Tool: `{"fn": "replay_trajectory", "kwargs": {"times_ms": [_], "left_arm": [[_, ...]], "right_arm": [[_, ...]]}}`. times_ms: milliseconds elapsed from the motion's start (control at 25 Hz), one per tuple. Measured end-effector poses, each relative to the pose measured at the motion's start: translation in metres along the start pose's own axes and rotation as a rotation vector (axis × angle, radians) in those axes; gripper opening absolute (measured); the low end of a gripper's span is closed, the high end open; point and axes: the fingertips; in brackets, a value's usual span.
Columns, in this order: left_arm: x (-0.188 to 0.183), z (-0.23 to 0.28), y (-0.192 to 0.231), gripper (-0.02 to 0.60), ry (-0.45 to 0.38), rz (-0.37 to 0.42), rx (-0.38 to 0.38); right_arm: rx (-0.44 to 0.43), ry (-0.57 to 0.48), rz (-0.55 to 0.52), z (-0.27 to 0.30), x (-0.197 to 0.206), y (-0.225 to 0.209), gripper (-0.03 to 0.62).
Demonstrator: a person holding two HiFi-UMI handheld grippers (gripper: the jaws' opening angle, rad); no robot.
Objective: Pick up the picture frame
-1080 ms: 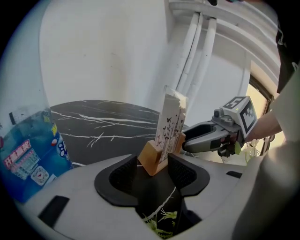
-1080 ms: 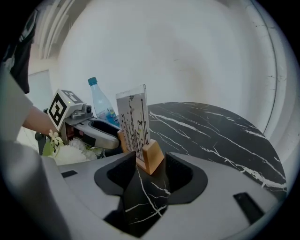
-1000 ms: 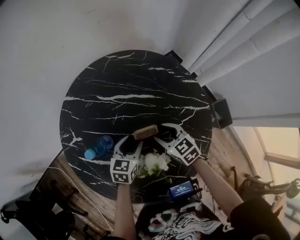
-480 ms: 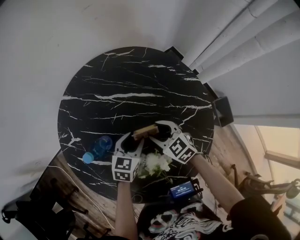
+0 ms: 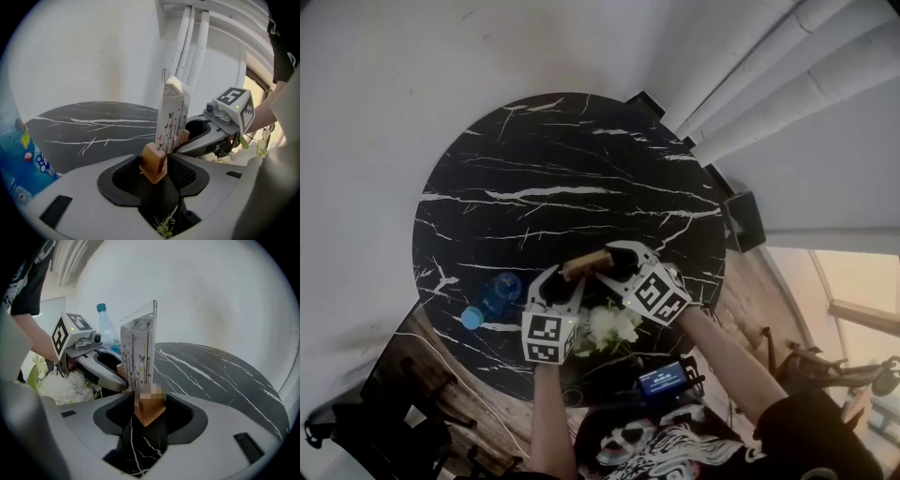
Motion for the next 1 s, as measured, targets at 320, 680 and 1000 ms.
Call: {"fn": "replay_trajectory", "kwargs": {"times_ms": [320,680,1000], "left_arm": [[-0.004,0.001,0.001,0.193,0.013,-0.094,0.004],[-0.021,-0.009,-0.013,0.191,-0.014,-0.195,0.06],[-0.043,-0.029,-0.022,0.187,-0.067,-0.308,0.11]], "right_arm": [[-0.015,0.063,0.023,-0.001,-0.004,-0.004,0.173],[-0.025,0.02,0.147,-0.027,-0.014,-0.004,0.173],[-0.012,-0.066,0.182,-0.053,-0.04,0.0,0.173]]}}
Point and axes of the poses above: the fingertips, and each gripper's own axes: z forward along the fingers, y to its left, x out of its underside, and after that the axes turned 3 degrees about -z, right-handed
